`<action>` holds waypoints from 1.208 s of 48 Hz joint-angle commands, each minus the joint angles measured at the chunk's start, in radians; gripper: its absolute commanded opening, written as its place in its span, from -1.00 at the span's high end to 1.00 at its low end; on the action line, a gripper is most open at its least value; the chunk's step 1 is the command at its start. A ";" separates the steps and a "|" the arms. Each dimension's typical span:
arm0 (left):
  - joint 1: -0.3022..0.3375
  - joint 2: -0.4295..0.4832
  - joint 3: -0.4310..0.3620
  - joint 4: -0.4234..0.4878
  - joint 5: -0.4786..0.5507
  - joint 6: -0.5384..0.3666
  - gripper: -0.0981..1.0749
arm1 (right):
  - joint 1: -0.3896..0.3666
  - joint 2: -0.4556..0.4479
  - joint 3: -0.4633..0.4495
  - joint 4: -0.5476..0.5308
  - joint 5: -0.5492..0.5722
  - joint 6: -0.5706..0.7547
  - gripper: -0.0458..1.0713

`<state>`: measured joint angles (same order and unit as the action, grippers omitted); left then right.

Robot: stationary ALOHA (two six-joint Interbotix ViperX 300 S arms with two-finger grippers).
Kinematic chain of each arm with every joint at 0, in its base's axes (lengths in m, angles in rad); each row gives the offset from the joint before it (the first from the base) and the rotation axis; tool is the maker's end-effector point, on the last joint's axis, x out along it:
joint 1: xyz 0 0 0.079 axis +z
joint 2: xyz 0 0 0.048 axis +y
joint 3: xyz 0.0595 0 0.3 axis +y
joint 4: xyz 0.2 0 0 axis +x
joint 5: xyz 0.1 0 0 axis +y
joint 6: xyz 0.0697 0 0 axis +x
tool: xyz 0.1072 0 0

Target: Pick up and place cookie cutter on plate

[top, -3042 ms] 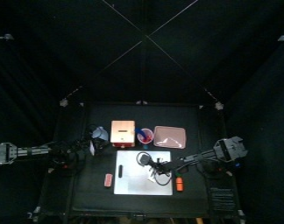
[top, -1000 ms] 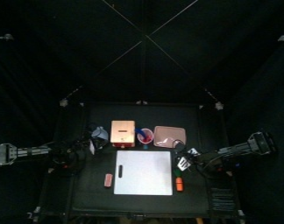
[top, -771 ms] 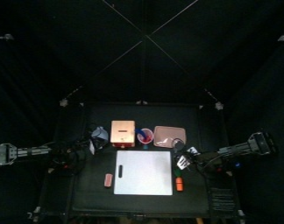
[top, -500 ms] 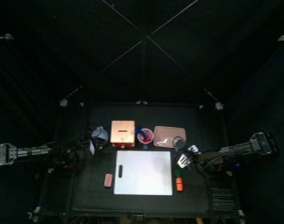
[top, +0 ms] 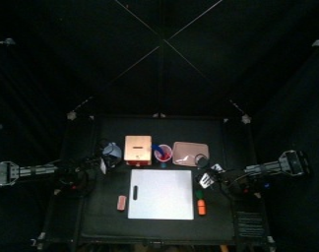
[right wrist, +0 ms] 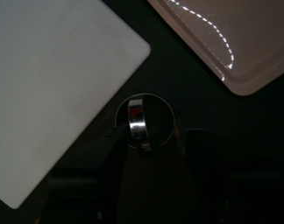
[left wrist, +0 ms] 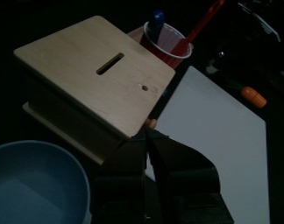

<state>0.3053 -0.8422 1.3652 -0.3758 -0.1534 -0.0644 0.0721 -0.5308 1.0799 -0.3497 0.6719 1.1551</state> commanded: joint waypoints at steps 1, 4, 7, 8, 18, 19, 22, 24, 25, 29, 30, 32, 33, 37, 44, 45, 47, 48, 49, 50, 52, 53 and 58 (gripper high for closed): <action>0.000 0.003 -0.012 0.000 -0.005 0.002 0.10 | -0.005 0.005 -0.008 0.000 -0.032 0.002 -0.39; 0.000 0.003 -0.012 0.000 -0.005 0.002 0.10 | -0.006 0.011 -0.009 0.002 -0.038 0.002 -0.27; 0.002 0.003 -0.012 0.000 -0.003 0.002 0.10 | -0.011 0.014 -0.015 0.000 -0.038 0.002 -0.17; 0.002 0.003 -0.012 0.000 -0.005 0.002 0.10 | -0.012 0.014 -0.015 -0.002 -0.038 0.002 -0.17; 0.002 0.003 -0.011 0.000 -0.003 0.003 0.10 | -0.058 -0.006 -0.066 -0.046 -0.035 -0.005 -0.17; 0.002 0.003 -0.011 0.000 -0.005 0.003 0.10 | -0.067 -0.009 -0.072 -0.055 -0.034 -0.005 -0.17; 0.000 0.003 -0.011 0.000 -0.005 0.003 0.10 | -0.097 -0.012 -0.094 -0.092 -0.035 -0.005 -0.17; 0.000 0.003 -0.011 0.000 -0.005 0.003 0.10 | -0.117 -0.011 -0.106 -0.114 -0.037 -0.005 -0.17; 0.002 0.003 -0.011 0.000 -0.005 0.003 0.10 | -0.130 -0.009 -0.110 -0.127 -0.038 -0.005 -0.18; 0.000 0.003 -0.011 0.000 -0.005 0.003 0.10 | -0.189 0.002 -0.127 -0.181 -0.040 -0.003 -0.18; 0.000 0.003 -0.011 0.000 -0.003 0.003 0.10 | -0.202 0.005 -0.130 -0.190 -0.038 -0.002 -0.18; 0.002 0.003 -0.011 0.000 -0.005 0.003 0.10 | -0.229 0.009 -0.135 -0.206 -0.041 -0.002 -0.18; 0.002 0.003 -0.011 0.000 -0.003 0.005 0.10 | -0.242 0.011 -0.135 -0.213 -0.041 -0.002 -0.18; 0.000 0.003 -0.011 0.000 -0.005 0.005 0.10 | -0.298 0.017 -0.137 -0.233 -0.058 -0.002 -0.18; 0.002 0.003 -0.011 0.000 -0.005 0.005 0.10 | -0.396 0.040 -0.120 -0.236 -0.146 -0.009 -0.19; 0.002 0.003 -0.011 0.000 -0.005 0.005 0.10 | -0.403 0.043 -0.117 -0.235 -0.164 -0.009 -0.19; 0.002 0.003 -0.011 0.000 -0.005 0.005 0.10 | -0.420 0.051 -0.110 -0.236 -0.201 -0.008 -0.19; 0.000 0.003 -0.011 0.000 -0.005 0.005 0.10 | -0.430 0.057 -0.109 -0.236 -0.218 -0.008 -0.19; 0.000 0.003 -0.011 0.000 -0.003 0.005 0.10 | -0.436 0.061 -0.106 -0.238 -0.236 -0.008 -0.19; 0.002 0.003 -0.011 0.000 -0.005 0.005 0.10 | -0.442 0.067 -0.104 -0.239 -0.253 -0.008 -0.19; 0.002 0.003 -0.009 0.002 -0.003 0.006 0.10 | -0.457 0.087 -0.104 -0.241 -0.281 -0.008 -0.19; 0.002 0.003 -0.011 0.002 -0.003 0.006 0.10 | -0.462 0.095 -0.104 -0.241 -0.290 -0.008 -0.19; 0.002 0.003 -0.011 0.002 -0.003 0.006 0.10 | -0.476 0.144 -0.115 -0.242 -0.304 -0.011 -0.22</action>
<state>0.3053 -0.8422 1.3652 -0.3758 -0.1534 -0.0598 -0.3912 -0.4034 0.9833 -0.5875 0.3835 1.1474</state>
